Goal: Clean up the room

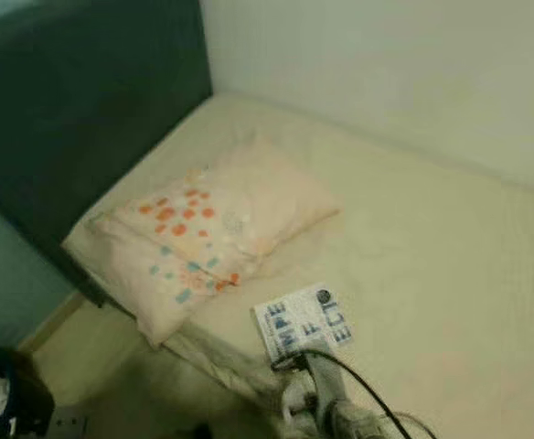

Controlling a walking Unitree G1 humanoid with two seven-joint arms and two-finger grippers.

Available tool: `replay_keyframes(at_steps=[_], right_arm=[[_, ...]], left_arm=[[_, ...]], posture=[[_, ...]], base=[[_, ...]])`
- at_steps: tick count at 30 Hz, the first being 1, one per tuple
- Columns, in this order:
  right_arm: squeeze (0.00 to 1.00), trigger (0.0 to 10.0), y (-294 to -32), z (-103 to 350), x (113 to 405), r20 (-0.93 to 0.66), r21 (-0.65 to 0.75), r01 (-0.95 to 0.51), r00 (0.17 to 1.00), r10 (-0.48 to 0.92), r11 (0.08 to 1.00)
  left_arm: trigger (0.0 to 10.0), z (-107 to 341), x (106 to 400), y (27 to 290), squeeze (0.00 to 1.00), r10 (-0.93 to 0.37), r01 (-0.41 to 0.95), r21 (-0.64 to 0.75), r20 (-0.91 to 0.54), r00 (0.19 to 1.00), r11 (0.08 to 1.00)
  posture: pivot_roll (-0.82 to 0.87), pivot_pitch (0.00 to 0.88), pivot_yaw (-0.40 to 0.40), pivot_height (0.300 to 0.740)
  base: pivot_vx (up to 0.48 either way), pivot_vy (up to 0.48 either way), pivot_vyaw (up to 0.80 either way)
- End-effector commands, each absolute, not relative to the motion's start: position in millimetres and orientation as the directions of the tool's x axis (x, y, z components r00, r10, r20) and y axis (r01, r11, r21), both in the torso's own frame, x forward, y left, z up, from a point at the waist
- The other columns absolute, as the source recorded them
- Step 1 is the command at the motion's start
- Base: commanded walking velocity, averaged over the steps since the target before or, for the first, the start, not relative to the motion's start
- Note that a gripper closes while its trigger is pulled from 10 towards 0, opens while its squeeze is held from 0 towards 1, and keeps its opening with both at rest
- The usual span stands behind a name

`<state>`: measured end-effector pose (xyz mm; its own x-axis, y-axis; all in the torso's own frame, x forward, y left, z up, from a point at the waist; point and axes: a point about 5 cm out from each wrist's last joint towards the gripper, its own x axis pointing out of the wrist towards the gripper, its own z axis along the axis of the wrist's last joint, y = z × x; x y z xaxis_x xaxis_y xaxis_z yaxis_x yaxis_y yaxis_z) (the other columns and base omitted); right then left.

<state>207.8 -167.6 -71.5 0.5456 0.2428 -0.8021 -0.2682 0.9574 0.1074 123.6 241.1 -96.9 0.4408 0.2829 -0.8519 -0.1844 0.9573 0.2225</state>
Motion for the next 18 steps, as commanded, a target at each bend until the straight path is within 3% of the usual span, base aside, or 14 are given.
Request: replay_keyframes(at_steps=[1, 18], right_arm=[[0.0, 10.0, -170.5, -77.7, 196.2, -0.826, 0.11, -0.259, 0.514, 0.233, 0.96], [0.0, 10.0, -170.0, -78.7, 194.4, -0.833, 0.097, -0.292, 0.5, 0.238, 0.952]], left_arm=[[10.0, -100.1, 117.6, 236.3, 0.0, 0.27, -0.18, 0.212, -0.864, 0.424, 0.961], [10.0, -99.8, 119.6, 234.8, 0.0, 0.268, -0.192, 0.202, -0.861, 0.432, 0.96]], posture=[[-0.02, 0.003, 0.04, 0.735], [-0.03, 0.007, 0.033, 0.735]], base=[[0.0, 0.0, 0.79], [0.0, 0.0, 0.79]])
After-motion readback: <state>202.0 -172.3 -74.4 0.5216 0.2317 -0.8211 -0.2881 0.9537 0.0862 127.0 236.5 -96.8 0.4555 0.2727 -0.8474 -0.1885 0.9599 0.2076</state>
